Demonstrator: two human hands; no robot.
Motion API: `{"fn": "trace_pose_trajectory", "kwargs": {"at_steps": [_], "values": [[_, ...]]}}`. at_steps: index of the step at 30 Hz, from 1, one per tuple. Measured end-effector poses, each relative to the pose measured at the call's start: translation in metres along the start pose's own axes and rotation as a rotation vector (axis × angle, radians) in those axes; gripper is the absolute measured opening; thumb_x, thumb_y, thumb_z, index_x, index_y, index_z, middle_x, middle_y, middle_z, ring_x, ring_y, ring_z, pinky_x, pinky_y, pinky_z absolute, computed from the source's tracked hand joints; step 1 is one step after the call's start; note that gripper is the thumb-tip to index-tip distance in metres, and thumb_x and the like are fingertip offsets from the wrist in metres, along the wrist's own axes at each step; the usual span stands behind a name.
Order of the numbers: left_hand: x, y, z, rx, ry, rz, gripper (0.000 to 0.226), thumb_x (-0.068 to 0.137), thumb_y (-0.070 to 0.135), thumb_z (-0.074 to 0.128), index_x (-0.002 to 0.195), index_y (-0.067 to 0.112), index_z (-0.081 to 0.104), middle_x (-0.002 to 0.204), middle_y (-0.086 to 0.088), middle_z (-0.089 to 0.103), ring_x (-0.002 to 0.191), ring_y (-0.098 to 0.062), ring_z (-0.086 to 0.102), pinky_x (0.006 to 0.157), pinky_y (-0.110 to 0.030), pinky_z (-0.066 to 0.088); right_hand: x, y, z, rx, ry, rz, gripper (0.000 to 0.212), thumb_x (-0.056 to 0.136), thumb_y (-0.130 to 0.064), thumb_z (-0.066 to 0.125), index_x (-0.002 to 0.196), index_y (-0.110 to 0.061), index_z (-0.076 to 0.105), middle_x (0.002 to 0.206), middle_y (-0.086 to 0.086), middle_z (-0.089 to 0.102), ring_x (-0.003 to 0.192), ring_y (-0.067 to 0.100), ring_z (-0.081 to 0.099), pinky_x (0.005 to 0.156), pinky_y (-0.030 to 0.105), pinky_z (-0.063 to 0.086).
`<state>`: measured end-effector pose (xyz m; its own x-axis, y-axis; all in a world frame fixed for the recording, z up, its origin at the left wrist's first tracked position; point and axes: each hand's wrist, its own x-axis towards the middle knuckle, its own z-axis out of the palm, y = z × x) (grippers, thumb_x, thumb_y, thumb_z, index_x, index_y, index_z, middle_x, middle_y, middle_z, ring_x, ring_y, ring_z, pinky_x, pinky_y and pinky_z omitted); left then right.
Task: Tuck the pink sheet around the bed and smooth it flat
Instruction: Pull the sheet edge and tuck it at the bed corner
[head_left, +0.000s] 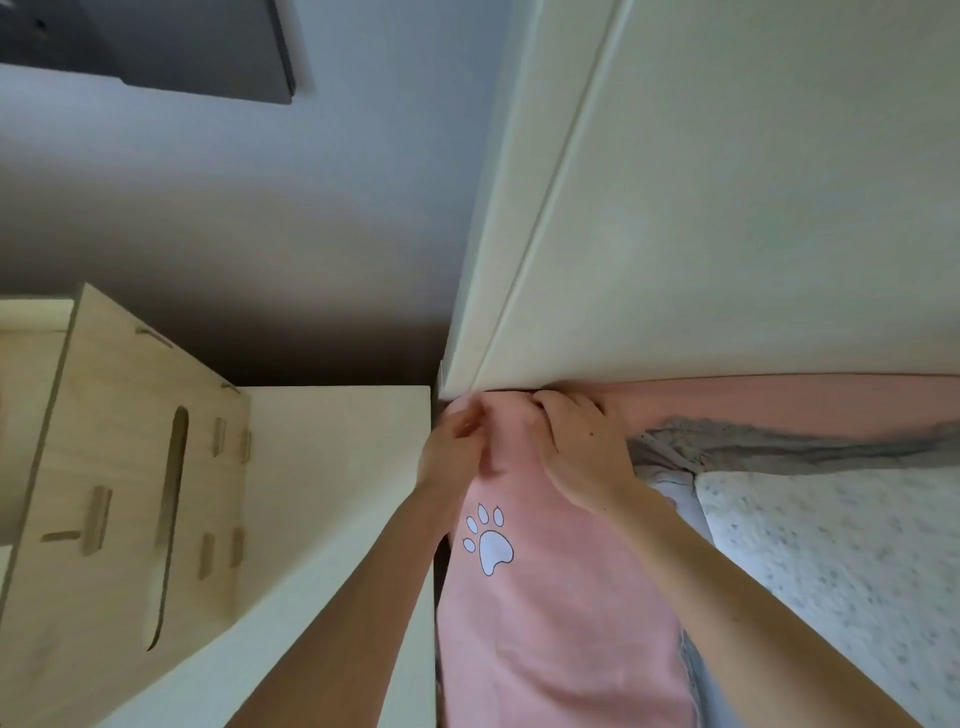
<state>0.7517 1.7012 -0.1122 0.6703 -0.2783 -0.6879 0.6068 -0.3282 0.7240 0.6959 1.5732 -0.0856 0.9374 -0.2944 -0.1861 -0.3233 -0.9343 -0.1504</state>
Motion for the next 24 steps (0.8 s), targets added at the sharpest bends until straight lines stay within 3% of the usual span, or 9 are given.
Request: {"fn": "trace_pose_trajectory", "kwargs": {"at_steps": [2,4,6,8,10,12,15,20,24], "values": [[0.001,0.002,0.0,0.046,0.073,-0.018,0.031,0.094,0.031,0.043,0.113,0.016,0.063,0.099,-0.008,0.067,0.088,-0.024,0.059,0.09,-0.039,0.048,0.0,-0.002,-0.002,0.017,0.11,0.027,0.027,0.092,-0.016,0.046,0.113,-0.015,0.063,0.108,-0.001,0.068,0.101,0.025,0.059,0.087,0.038,0.036],[0.003,0.005,-0.001,-0.019,0.077,-0.052,0.036,0.093,0.04,0.043,0.087,0.012,0.066,0.081,-0.005,0.066,0.08,-0.025,0.06,0.083,-0.037,0.049,-0.001,0.004,-0.006,-0.005,0.233,0.06,0.02,0.084,-0.011,0.058,0.1,-0.011,0.069,0.095,0.004,0.071,0.091,0.031,0.06,0.077,0.038,0.042],[-0.001,0.011,0.0,-0.005,0.036,-0.038,0.035,0.089,0.039,0.049,0.072,0.011,0.06,0.072,-0.003,0.06,0.071,-0.022,0.054,0.071,-0.033,0.044,-0.001,0.012,-0.011,-0.067,0.174,0.056,0.014,0.087,-0.014,0.059,0.095,-0.01,0.071,0.093,0.006,0.068,0.091,0.032,0.056,0.074,0.037,0.041],[-0.006,0.013,0.005,0.163,0.022,0.076,0.024,0.087,0.034,0.053,0.075,0.013,0.057,0.071,-0.005,0.052,0.068,-0.017,0.046,0.064,-0.027,0.037,0.003,0.017,-0.016,-0.096,0.054,0.001,0.016,0.089,-0.009,0.056,0.092,-0.008,0.071,0.094,0.009,0.065,0.093,0.032,0.054,0.076,0.037,0.043],[-0.008,0.015,0.007,0.297,0.098,0.211,0.021,0.088,0.025,0.055,0.076,0.009,0.059,0.071,-0.008,0.051,0.067,-0.016,0.042,0.058,-0.025,0.032,0.007,0.015,-0.023,-0.159,0.053,-0.122,0.008,0.073,0.004,0.067,0.074,-0.003,0.07,0.078,0.012,0.065,0.081,0.032,0.059,0.063,0.036,0.047],[-0.008,0.021,0.008,0.39,0.16,0.309,0.023,0.089,0.017,0.052,0.074,0.001,0.058,0.07,-0.012,0.053,0.065,-0.018,0.041,0.058,-0.03,0.032,0.009,0.007,-0.031,-0.263,0.048,-0.239,0.026,0.041,0.009,0.081,0.052,-0.004,0.062,0.056,0.01,0.059,0.057,0.028,0.061,0.042,0.025,0.043],[-0.008,0.026,0.007,0.655,0.17,0.408,0.024,0.089,0.011,0.043,0.066,0.005,0.045,0.067,-0.01,0.047,0.064,-0.022,0.038,0.057,-0.03,0.026,0.011,0.0,-0.042,-0.314,-0.003,-0.25,0.039,0.022,0.005,0.086,0.043,-0.008,0.056,0.047,0.006,0.054,0.043,0.023,0.057,0.034,0.017,0.033],[-0.01,0.04,0.002,0.993,0.157,0.483,0.016,0.087,0.009,0.044,0.071,0.01,0.045,0.076,-0.011,0.053,0.068,-0.024,0.043,0.059,-0.027,0.029,0.01,0.0,-0.051,-0.381,0.149,-0.375,0.022,0.036,0.007,0.072,0.045,-0.008,0.057,0.047,0.007,0.054,0.043,0.024,0.055,0.035,0.019,0.033],[-0.023,0.051,0.003,0.955,0.351,0.727,0.02,0.064,-0.011,0.061,0.059,0.004,0.049,0.065,-0.017,0.057,0.055,-0.029,0.051,0.048,-0.031,0.031,0.016,0.004,-0.059,-0.261,0.257,-0.323,0.025,0.041,0.013,0.072,0.049,-0.004,0.056,0.053,0.013,0.055,0.046,0.026,0.055,0.037,0.022,0.033]]}}
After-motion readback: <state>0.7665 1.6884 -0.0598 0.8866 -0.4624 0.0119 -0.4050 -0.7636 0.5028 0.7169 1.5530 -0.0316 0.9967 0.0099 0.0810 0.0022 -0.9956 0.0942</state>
